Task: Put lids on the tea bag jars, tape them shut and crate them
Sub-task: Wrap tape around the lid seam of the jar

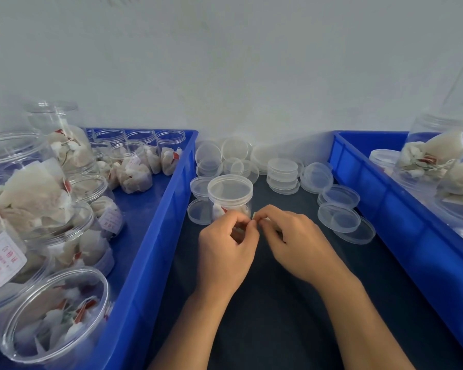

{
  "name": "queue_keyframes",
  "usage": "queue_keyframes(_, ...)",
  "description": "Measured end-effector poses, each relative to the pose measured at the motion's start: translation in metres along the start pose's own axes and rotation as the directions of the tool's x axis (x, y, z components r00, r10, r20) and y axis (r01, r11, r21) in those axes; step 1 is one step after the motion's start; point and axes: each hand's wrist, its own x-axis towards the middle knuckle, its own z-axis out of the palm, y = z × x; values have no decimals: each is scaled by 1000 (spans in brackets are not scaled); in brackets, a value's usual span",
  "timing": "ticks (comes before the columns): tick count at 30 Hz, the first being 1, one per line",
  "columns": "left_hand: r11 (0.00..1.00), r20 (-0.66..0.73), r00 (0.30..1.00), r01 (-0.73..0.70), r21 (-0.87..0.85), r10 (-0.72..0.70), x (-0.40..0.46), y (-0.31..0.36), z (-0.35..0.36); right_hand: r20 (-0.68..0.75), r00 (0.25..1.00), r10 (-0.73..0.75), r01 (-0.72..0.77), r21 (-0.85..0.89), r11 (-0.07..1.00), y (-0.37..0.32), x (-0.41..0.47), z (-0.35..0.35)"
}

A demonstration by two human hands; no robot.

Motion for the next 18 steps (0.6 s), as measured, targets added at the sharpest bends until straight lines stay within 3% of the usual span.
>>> queue_keyframes(11,987,-111,983,-138,89,147,0,0,-2,-120,993,2,1,24,1000,-12,6,3)
queue_keyframes(18,975,-143,968,-190,117,205,-2,-2,0,-94,994,53,-50,34,998,-6,6,4)
